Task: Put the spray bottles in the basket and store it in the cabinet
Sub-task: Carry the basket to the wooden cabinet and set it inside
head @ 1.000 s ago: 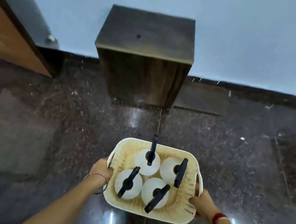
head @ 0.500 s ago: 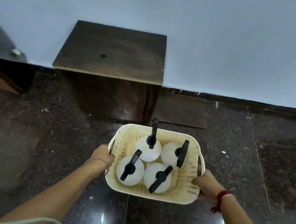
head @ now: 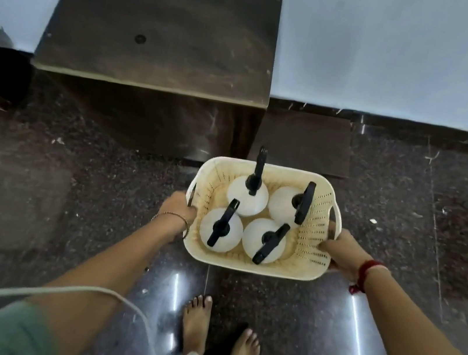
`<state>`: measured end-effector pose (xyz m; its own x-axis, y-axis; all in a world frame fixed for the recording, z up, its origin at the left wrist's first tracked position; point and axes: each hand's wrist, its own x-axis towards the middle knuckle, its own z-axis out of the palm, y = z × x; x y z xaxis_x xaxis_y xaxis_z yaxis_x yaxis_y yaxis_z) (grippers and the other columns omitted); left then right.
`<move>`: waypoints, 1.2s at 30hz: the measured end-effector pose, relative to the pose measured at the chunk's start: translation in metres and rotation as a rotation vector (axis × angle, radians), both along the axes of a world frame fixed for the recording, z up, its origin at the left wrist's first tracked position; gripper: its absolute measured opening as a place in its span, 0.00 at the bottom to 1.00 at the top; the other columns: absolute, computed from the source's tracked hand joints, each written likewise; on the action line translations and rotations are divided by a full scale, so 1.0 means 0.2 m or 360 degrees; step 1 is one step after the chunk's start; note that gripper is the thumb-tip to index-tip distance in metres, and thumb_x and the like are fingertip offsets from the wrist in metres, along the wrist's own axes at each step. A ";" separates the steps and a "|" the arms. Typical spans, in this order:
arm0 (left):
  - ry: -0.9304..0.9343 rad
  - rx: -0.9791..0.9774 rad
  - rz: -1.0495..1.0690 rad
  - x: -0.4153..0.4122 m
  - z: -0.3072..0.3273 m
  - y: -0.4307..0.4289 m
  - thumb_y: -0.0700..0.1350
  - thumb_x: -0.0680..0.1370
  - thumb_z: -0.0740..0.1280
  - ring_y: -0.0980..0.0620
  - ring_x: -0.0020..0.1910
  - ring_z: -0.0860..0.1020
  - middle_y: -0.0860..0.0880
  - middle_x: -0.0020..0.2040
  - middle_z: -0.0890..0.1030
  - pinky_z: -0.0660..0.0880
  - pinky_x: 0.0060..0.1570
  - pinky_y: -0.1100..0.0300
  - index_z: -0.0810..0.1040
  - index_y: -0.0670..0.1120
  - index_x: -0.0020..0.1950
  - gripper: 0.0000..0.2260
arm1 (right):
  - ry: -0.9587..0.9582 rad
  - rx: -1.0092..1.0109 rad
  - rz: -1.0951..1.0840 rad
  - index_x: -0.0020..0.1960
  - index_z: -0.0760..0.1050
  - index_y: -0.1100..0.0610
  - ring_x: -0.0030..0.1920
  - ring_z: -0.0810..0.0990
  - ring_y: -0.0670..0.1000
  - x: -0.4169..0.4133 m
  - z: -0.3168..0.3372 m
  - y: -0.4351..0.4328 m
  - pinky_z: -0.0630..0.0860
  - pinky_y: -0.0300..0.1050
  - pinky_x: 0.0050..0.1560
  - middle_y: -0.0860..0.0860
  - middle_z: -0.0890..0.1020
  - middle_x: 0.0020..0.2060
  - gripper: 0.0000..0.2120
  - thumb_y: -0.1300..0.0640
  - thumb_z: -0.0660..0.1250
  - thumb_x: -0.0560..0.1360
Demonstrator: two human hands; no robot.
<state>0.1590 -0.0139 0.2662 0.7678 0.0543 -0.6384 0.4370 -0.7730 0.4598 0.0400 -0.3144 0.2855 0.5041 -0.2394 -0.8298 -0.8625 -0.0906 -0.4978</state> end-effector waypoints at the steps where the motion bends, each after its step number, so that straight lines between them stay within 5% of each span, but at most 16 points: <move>1: -0.0003 -0.0004 -0.0001 0.01 -0.01 -0.02 0.37 0.74 0.65 0.41 0.45 0.80 0.39 0.47 0.83 0.71 0.41 0.57 0.80 0.40 0.50 0.08 | 0.0008 -0.0010 -0.0002 0.46 0.76 0.48 0.43 0.82 0.51 0.02 -0.02 -0.01 0.80 0.46 0.29 0.51 0.83 0.43 0.20 0.73 0.58 0.73; 5: -0.0021 -0.0032 -0.0024 0.07 -0.09 -0.09 0.36 0.73 0.65 0.45 0.40 0.78 0.40 0.46 0.83 0.70 0.42 0.58 0.81 0.43 0.50 0.08 | 0.0018 -0.0034 -0.0038 0.45 0.76 0.48 0.42 0.81 0.51 0.09 -0.11 -0.10 0.79 0.48 0.31 0.51 0.83 0.42 0.20 0.73 0.58 0.73; 13: 0.0015 -0.0041 -0.0052 0.10 -0.13 -0.22 0.39 0.75 0.65 0.39 0.52 0.80 0.39 0.52 0.82 0.76 0.53 0.50 0.79 0.43 0.56 0.11 | 0.0041 -0.0107 -0.0079 0.46 0.76 0.49 0.43 0.80 0.51 0.19 -0.20 -0.22 0.76 0.46 0.35 0.52 0.82 0.43 0.18 0.71 0.57 0.73; 20: 0.0031 -0.0016 -0.0044 0.11 -0.13 -0.25 0.38 0.75 0.64 0.40 0.51 0.80 0.40 0.53 0.82 0.75 0.52 0.53 0.79 0.43 0.57 0.12 | 0.0003 -0.0133 0.0000 0.46 0.77 0.51 0.44 0.81 0.52 0.20 -0.23 -0.25 0.79 0.48 0.36 0.54 0.83 0.44 0.17 0.70 0.58 0.72; 24: 0.0053 -0.0055 -0.0030 0.09 -0.15 -0.27 0.38 0.75 0.64 0.40 0.52 0.80 0.40 0.54 0.82 0.76 0.57 0.46 0.79 0.43 0.58 0.13 | -0.0013 -0.0349 -0.0026 0.48 0.77 0.52 0.46 0.80 0.56 0.17 -0.27 -0.24 0.80 0.55 0.48 0.55 0.82 0.46 0.10 0.64 0.66 0.71; 31: 0.0087 0.0035 -0.0073 0.04 -0.19 -0.33 0.39 0.75 0.64 0.41 0.51 0.80 0.39 0.53 0.83 0.77 0.54 0.49 0.79 0.43 0.57 0.12 | -0.0037 -0.0413 -0.0035 0.58 0.76 0.59 0.47 0.80 0.57 0.07 -0.29 -0.31 0.80 0.55 0.47 0.58 0.82 0.49 0.16 0.69 0.63 0.72; 36: 0.0383 -0.0077 -0.0205 0.12 -0.08 -0.41 0.56 0.78 0.60 0.40 0.46 0.82 0.40 0.49 0.82 0.81 0.43 0.46 0.78 0.43 0.55 0.19 | -0.0103 -0.0240 -0.0180 0.60 0.75 0.59 0.47 0.80 0.58 -0.08 -0.25 -0.37 0.79 0.56 0.47 0.58 0.82 0.48 0.20 0.73 0.62 0.72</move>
<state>0.1834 -0.0960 0.2496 0.5925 -0.0688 -0.8026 0.4375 -0.8091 0.3924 0.0250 -0.3883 0.2349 0.5180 -0.4167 -0.7470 -0.8381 -0.0726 -0.5407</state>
